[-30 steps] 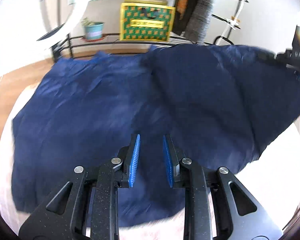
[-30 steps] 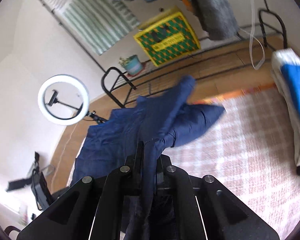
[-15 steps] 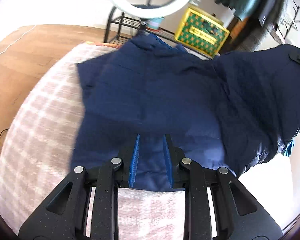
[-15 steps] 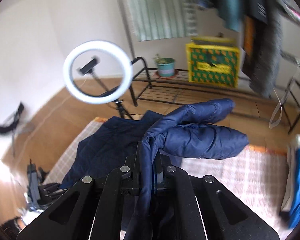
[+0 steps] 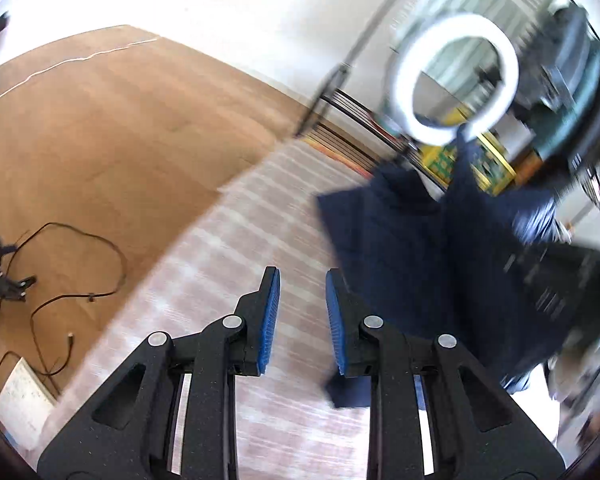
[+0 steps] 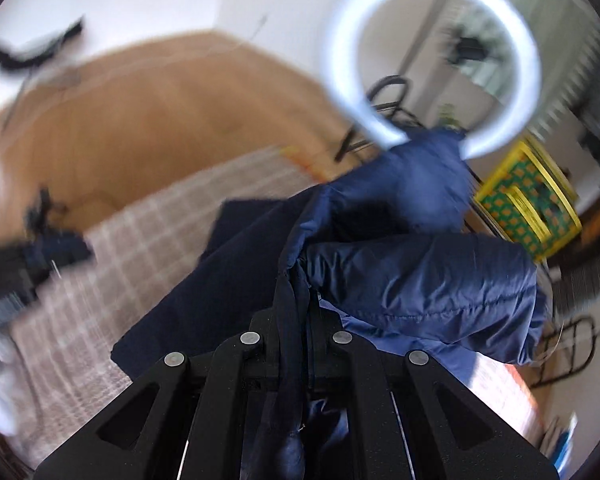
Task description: Fold large clothes
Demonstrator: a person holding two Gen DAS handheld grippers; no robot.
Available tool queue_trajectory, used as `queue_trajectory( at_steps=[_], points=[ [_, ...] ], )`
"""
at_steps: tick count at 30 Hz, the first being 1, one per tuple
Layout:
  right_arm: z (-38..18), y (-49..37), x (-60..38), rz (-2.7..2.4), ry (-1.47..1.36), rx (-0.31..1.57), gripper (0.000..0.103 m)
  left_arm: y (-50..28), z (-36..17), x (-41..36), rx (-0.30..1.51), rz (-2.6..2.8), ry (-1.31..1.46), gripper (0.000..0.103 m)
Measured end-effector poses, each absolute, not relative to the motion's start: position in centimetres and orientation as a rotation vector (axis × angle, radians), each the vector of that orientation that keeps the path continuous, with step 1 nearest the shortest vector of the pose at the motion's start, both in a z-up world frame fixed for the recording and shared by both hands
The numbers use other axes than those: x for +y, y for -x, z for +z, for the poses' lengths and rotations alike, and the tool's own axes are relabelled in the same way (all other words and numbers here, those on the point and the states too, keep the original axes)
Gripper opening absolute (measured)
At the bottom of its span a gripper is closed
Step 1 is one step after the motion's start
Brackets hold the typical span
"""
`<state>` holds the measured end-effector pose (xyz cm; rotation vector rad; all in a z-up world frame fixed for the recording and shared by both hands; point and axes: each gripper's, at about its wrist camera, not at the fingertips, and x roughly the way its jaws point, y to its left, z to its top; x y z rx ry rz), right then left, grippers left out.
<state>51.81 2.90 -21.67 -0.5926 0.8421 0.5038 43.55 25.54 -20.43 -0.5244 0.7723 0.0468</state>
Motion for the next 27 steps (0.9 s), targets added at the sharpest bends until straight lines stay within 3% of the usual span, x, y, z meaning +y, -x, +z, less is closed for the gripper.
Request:
queue_trajectory(
  at_steps=[7, 14, 18, 20, 27],
  points=[
    [-28.0, -48.5, 9.2, 0.544, 0.817, 0.840, 0.007, -42.6, -20.6, 30.1, 0.744, 0.139, 0.561, 0.023],
    [-25.5, -48.5, 7.9, 0.705, 0.643, 0.886, 0.022, -42.0, -20.4, 31.0, 0.726, 0.136, 0.575, 0.023],
    [-22.9, -47.2, 4.5, 0.759, 0.534, 0.870, 0.025, -42.6, -20.1, 29.9, 0.739, 0.073, 0.576, 0.023],
    [-21.5, -46.0, 0.9, 0.758, 0.451, 0.840, 0.048, -43.0, -19.8, 29.1, 0.740, 0.033, 0.575, 0.023],
    [-19.6, -45.0, -11.8, 0.607, 0.178, 0.783, 0.050, -46.6, -16.6, 23.0, 0.723, -0.146, 0.476, 0.023]
  ],
)
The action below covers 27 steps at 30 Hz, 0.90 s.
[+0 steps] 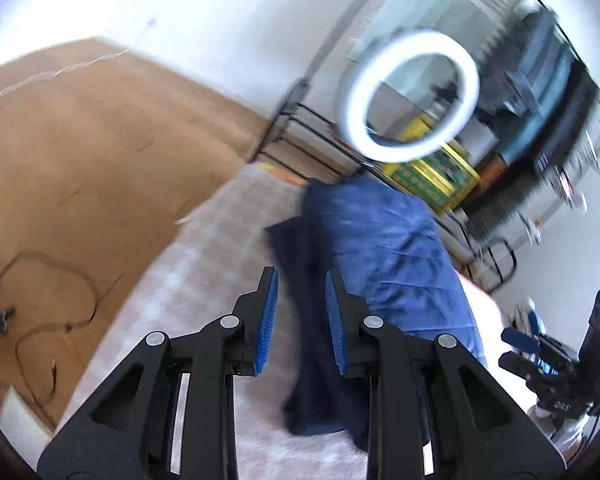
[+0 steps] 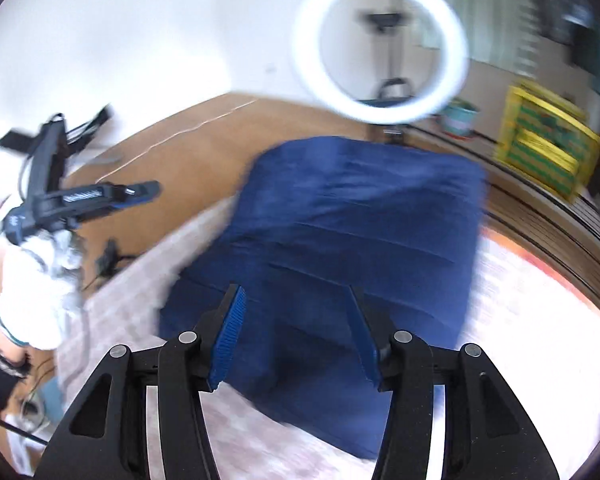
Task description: Fold large clothes
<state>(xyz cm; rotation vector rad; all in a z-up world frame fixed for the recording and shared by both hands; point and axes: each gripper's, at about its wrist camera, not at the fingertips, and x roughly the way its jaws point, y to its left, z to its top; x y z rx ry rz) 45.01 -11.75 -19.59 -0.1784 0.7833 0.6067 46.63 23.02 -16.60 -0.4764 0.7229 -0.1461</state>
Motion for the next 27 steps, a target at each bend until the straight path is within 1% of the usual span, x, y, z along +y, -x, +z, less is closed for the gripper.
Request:
queue_trajectory(
  at_steps=[2, 6, 9, 13, 15, 17, 20, 22, 23, 25, 26, 27],
  points=[
    [-20.3, -45.3, -13.9, 0.519, 0.180, 0.778, 0.050, -49.1, -16.2, 20.9, 0.762, -0.237, 0.446, 0.023],
    [-22.3, -46.7, -16.8, 0.429, 0.124, 0.827, 0.050, -55.2, -16.9, 17.3, 0.820, -0.256, 0.322, 0.023],
    [-23.3, -47.1, -17.3, 0.436, 0.088, 0.852, 0.050, -59.7, -18.9, 16.0, 0.853, -0.187, 0.214, 0.023],
    [-25.5, -46.4, -17.0, 0.446, 0.097, 0.873, 0.051, -64.3, -23.3, 15.6, 0.908, -0.058, 0.078, 0.023],
    [-26.5, -46.1, -16.4, 0.473, 0.095, 0.895, 0.051, -65.4, -25.1, 15.6, 0.918, -0.019, 0.037, 0.023],
    [-26.9, -46.0, -16.1, 0.482, 0.129, 0.895, 0.051, -65.7, -25.6, 15.9, 0.922, -0.018, 0.043, 0.023],
    [-25.8, -46.2, -16.9, 0.512, 0.086, 0.892, 0.051, -64.8, -24.3, 16.8, 0.934, -0.016, 0.051, 0.023],
    [-25.0, -46.0, -18.5, 0.522, 0.015, 0.887, 0.051, -62.4, -22.0, 18.2, 0.907, -0.038, 0.088, 0.024],
    [-24.6, -45.9, -19.4, 0.521, -0.012, 0.881, 0.051, -61.1, -21.1, 18.9, 0.898, -0.051, 0.126, 0.027],
    [-24.3, -45.6, -21.2, 0.515, -0.048, 0.884, 0.053, -57.4, -19.7, 20.9, 0.902, -0.112, 0.225, 0.066],
    [-24.4, -45.6, -22.0, 0.517, -0.062, 0.895, 0.056, -55.6, -19.3, 21.5, 0.912, -0.150, 0.264, 0.069],
    [-24.7, -45.6, -22.6, 0.513, -0.072, 0.903, 0.058, -53.6, -19.3, 22.0, 0.935, -0.203, 0.309, 0.069]
  ],
)
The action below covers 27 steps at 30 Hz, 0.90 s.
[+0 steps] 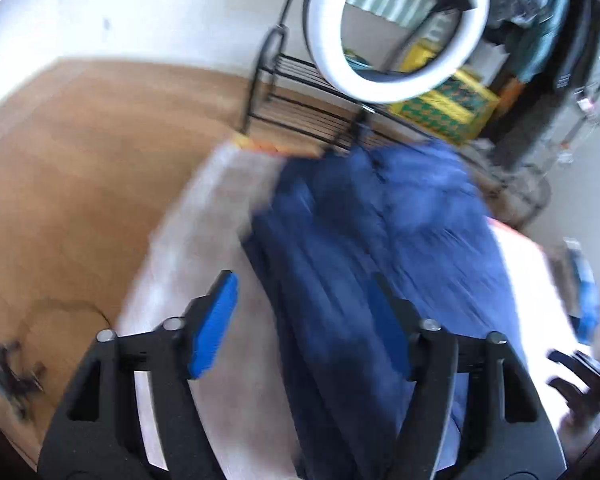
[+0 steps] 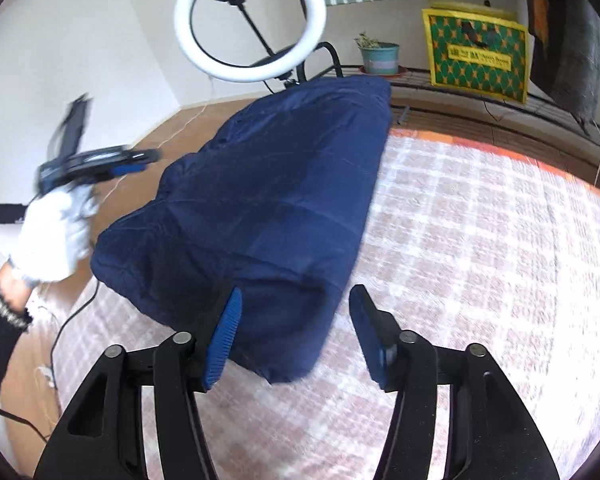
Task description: Fold large clothes
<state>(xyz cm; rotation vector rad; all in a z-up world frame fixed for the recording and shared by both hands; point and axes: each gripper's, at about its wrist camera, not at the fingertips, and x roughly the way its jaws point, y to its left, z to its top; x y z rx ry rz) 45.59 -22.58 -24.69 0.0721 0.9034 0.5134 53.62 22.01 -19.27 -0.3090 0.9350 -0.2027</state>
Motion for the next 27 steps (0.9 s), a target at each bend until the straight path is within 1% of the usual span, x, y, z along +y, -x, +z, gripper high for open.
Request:
queue_trajectory(
  at_steps=[4, 8, 9, 11, 12, 16, 19, 22, 24, 27],
  points=[
    [-26.3, -46.0, -24.1, 0.543, -0.193, 0.968, 0.067, -47.1, -21.0, 22.6, 1.060, -0.322, 0.495, 0.069],
    [-28.3, -47.1, -24.1, 0.583, -0.321, 1.015, 0.068, -45.6, -23.3, 21.8, 1.111, -0.327, 0.589, 0.069],
    [-28.9, -47.5, -23.9, 0.591, -0.365, 1.027, 0.068, -45.6, -23.7, 21.5, 1.110, -0.330, 0.593, 0.066],
    [-29.5, -47.9, -23.8, 0.608, -0.420, 1.041, 0.068, -46.0, -24.2, 20.8, 1.114, -0.358, 0.605, 0.034],
    [-29.7, -48.0, -23.8, 0.612, -0.446, 1.045, 0.068, -46.4, -24.6, 20.3, 1.130, -0.396, 0.610, 0.009],
    [-30.1, -48.5, -23.6, 0.634, -0.528, 1.074, 0.068, -45.9, -22.6, 20.0, 1.076, -0.367, 0.512, 0.006],
    [-29.0, -48.2, -23.3, 0.653, -0.524, 1.055, 0.068, -45.6, -21.6, 20.9, 1.030, -0.320, 0.454, 0.006],
    [-27.5, -47.1, -22.8, 0.592, -0.391, 0.992, 0.068, -45.6, -23.3, 20.9, 1.068, -0.283, 0.404, 0.006],
    [-26.5, -45.7, -21.7, 0.584, -0.249, 0.944, 0.068, -45.7, -24.5, 21.0, 1.085, -0.281, 0.442, 0.006],
    [-25.9, -42.7, -19.0, 0.614, -0.011, 0.894, 0.068, -46.1, -24.3, 21.0, 1.067, -0.276, 0.466, 0.006]
  ],
)
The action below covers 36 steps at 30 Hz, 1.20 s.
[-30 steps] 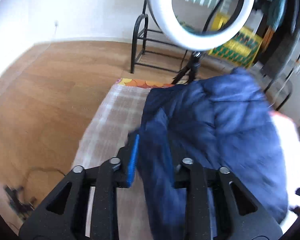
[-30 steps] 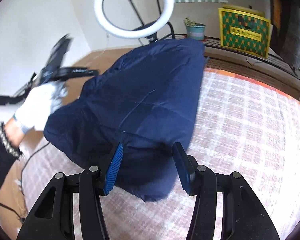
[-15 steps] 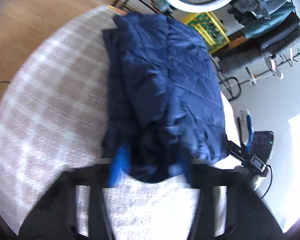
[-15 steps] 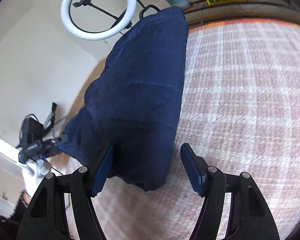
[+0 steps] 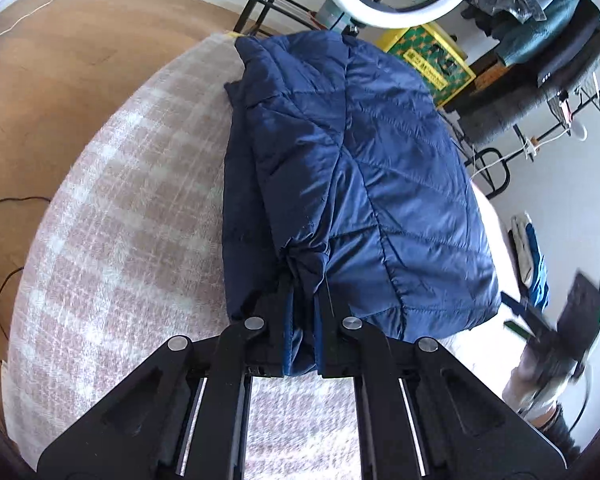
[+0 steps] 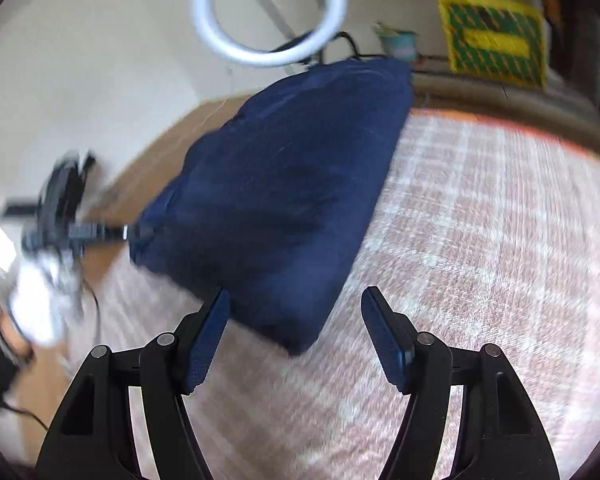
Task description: Fold large clothes
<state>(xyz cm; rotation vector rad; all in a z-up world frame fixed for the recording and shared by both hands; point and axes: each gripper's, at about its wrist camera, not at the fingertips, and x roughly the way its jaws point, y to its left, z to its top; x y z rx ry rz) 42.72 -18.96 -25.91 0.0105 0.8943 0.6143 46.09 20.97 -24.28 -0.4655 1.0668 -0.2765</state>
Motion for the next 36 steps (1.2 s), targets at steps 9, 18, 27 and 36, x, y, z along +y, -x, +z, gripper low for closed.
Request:
queue_trajectory(
  at_steps=[9, 18, 27, 36],
  points=[
    [-28.2, -42.8, -14.5, 0.465, 0.225, 0.865, 0.065, -46.1, -23.1, 20.7, 1.059, -0.272, 0.416, 0.006],
    [-27.9, -42.2, -13.6, 0.366, 0.355, 0.836, 0.012, -46.4, -23.4, 19.6, 1.038, -0.273, 0.304, 0.006],
    [-29.0, -41.9, -17.1, 0.405, 0.195, 0.919, 0.004, -45.7, -24.7, 18.6, 1.045, -0.249, 0.186, 0.008],
    [-23.2, -40.1, -21.4, 0.584, 0.022, 0.842, 0.006, -44.1, -18.9, 21.4, 0.923, -0.189, 0.172, 0.014]
  ],
)
